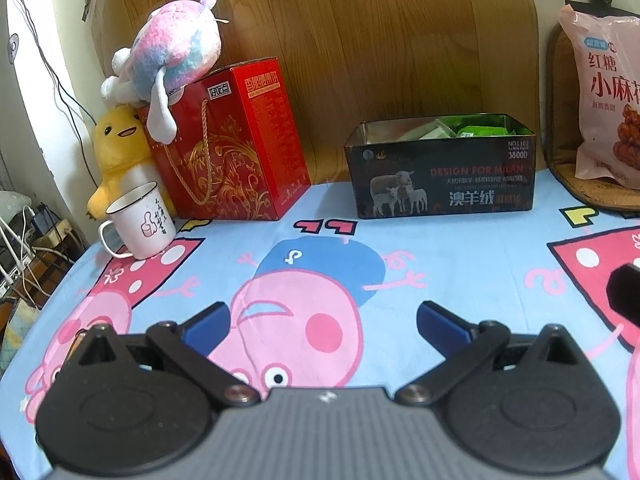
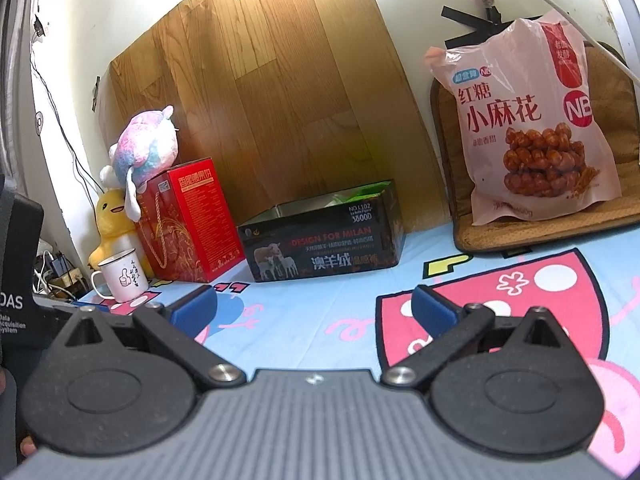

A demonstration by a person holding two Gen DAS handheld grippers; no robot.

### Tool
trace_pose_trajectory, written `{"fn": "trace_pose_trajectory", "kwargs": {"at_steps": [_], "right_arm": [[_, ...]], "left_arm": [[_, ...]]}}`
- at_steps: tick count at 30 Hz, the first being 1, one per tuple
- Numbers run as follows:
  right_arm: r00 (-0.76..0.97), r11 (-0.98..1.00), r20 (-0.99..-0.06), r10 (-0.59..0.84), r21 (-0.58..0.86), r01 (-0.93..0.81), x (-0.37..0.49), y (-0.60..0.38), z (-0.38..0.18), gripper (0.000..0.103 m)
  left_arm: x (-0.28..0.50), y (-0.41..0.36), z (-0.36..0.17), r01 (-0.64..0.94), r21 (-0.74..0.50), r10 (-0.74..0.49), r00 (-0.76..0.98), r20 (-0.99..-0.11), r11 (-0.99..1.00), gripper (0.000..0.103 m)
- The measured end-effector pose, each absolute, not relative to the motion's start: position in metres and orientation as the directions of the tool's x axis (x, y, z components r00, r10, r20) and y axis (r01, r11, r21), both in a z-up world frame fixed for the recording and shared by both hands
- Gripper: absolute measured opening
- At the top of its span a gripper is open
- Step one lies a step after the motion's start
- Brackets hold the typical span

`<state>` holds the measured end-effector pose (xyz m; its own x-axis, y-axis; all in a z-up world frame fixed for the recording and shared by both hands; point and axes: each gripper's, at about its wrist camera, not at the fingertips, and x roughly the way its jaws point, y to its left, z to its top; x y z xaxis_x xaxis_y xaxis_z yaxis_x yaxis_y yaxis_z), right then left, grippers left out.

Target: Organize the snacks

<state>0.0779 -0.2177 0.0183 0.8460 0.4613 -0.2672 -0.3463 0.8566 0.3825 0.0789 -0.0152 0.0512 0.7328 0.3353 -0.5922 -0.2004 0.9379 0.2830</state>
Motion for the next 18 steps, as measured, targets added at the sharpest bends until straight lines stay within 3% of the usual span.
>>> {"fn": "trace_pose_trajectory", "kwargs": {"at_steps": [18], "right_arm": [[0.843,0.854,-0.272,0.464,0.392,-0.343,0.0775,-0.2173,0.017,0.103]], "left_arm": [[0.0799,-0.0147,0.0476,-0.213,0.303,0.357,0.728,-0.586,0.929,0.103]]}}
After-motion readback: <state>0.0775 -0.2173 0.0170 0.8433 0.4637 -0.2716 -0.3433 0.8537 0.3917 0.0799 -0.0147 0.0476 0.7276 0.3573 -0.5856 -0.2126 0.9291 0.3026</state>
